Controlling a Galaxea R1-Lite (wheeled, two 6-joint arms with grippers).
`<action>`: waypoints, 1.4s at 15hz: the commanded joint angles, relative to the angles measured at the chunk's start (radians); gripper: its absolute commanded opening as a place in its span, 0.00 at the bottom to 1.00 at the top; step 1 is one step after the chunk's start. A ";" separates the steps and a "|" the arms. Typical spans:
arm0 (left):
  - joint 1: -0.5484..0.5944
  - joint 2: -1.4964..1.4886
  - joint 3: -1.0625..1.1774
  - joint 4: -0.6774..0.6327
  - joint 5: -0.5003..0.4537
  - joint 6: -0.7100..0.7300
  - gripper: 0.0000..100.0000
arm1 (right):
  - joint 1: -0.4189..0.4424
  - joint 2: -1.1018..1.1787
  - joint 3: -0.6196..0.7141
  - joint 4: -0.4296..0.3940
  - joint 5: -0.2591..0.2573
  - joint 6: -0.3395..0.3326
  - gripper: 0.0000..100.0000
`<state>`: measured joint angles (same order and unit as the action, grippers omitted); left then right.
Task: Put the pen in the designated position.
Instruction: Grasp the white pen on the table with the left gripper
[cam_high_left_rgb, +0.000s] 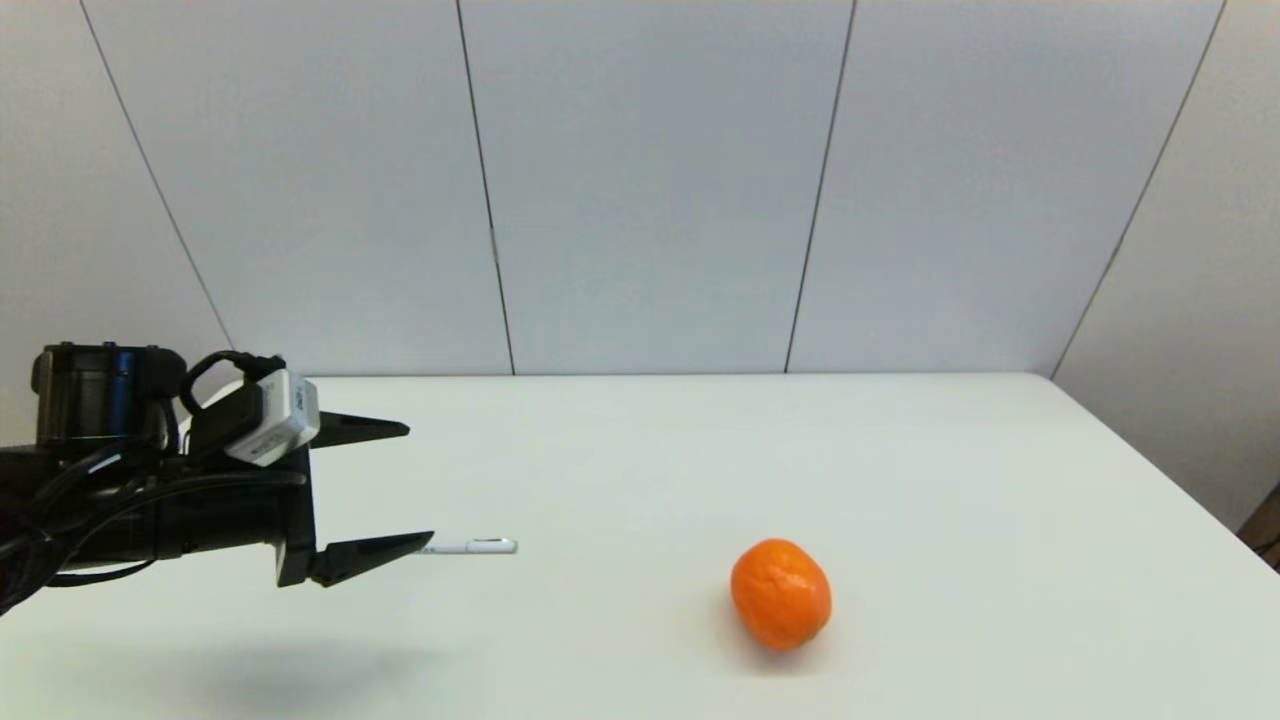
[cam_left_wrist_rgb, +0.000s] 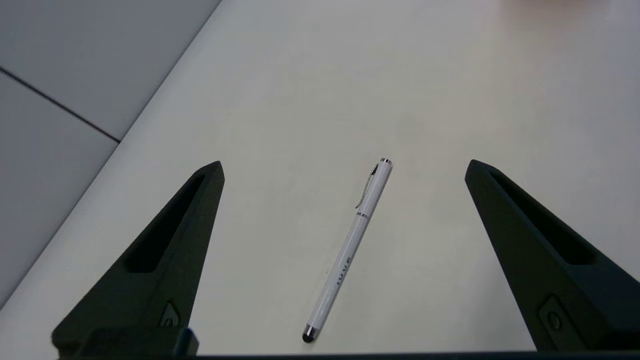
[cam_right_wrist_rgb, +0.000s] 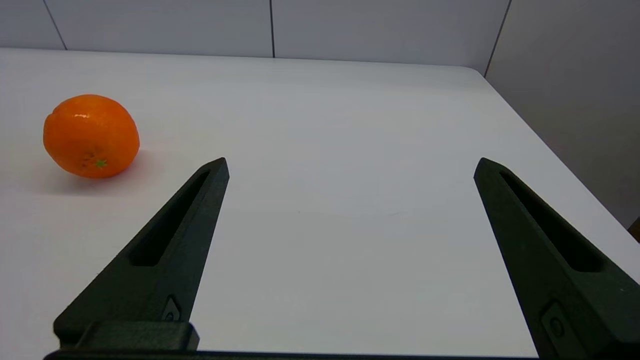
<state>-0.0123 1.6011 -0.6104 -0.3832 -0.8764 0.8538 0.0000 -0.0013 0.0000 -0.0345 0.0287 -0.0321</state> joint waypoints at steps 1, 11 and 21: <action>-0.003 0.171 -0.068 0.018 -0.115 0.114 1.00 | 0.000 0.001 0.014 -0.001 0.000 0.000 1.00; 0.023 0.292 -0.200 0.239 -0.243 0.128 1.00 | 0.000 0.001 0.014 -0.001 0.000 0.000 1.00; 0.081 0.408 -0.236 0.357 -0.245 0.329 1.00 | 0.000 0.001 0.014 -0.001 0.000 0.000 1.00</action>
<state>0.0645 1.9872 -0.8477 -0.0715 -1.1151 1.1304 0.0000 -0.0013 0.0000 -0.0349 0.0283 -0.0317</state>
